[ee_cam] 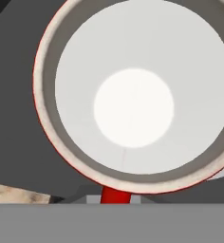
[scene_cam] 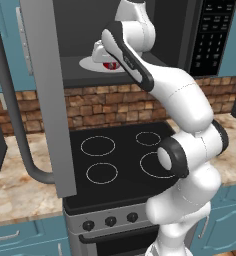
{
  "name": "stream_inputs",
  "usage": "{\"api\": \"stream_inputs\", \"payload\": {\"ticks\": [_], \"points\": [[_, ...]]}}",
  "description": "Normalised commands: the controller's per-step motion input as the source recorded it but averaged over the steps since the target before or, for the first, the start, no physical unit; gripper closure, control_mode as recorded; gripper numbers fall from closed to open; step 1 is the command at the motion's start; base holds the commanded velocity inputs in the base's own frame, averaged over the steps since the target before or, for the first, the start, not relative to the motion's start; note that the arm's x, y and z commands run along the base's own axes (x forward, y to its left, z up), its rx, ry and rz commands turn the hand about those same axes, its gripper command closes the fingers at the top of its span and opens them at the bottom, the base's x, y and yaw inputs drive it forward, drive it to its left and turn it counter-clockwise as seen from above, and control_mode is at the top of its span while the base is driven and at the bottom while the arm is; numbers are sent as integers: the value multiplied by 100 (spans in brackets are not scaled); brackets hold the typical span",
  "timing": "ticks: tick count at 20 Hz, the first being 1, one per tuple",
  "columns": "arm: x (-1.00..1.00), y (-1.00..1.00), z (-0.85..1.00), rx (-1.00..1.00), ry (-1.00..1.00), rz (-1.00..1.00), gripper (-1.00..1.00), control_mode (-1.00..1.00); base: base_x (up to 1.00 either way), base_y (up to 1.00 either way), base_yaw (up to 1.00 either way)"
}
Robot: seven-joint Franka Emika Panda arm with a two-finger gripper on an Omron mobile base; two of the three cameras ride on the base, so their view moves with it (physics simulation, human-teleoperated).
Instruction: Pick the mug from the counter and place it inside the microwave. Then close the microwave.
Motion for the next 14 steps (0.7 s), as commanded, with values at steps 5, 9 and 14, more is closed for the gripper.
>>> {"api": "stream_inputs", "payload": {"ticks": [5,9,14], "points": [[26,9,0,-1,0,6,100,-100,0,0,0],[33,0,0,-3,0,0,100,-100,0,0,0],[29,0,0,-2,0,-2,100,-100,0,0,0]]}}
